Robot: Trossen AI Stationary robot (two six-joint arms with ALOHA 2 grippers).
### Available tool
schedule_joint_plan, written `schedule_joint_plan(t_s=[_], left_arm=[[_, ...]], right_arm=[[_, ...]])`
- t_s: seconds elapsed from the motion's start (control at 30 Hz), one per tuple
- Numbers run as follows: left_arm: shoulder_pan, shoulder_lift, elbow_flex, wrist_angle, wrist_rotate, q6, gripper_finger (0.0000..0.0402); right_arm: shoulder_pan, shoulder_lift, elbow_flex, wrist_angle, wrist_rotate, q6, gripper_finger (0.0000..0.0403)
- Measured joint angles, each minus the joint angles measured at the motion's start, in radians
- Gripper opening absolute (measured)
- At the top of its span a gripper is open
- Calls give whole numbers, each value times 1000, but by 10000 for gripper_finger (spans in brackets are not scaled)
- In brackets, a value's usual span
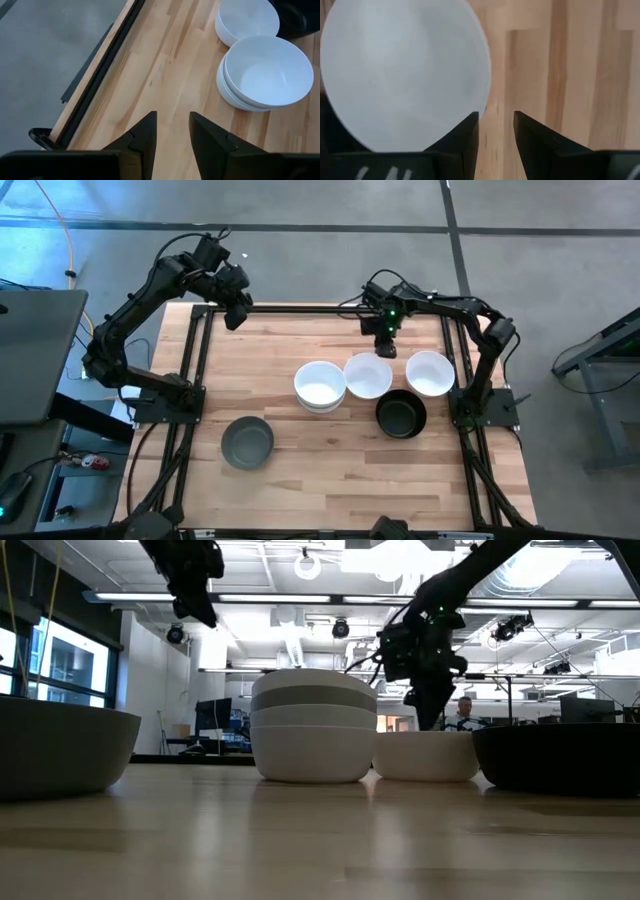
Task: Nest bowls inside each other
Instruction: Stack the white bowl on top of the white bowl
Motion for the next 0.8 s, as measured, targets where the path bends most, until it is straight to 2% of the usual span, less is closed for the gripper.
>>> schedule_joint_plan(t_s=[0.43, 0.8], left_arm=[[0, 0, 0, 1, -2, 0, 104], [0, 1, 0, 1, -2, -3, 104]], right_arm=[[10, 0, 0, 55, -28, 116, 112], [55, 0, 0, 73, -30, 126, 112]])
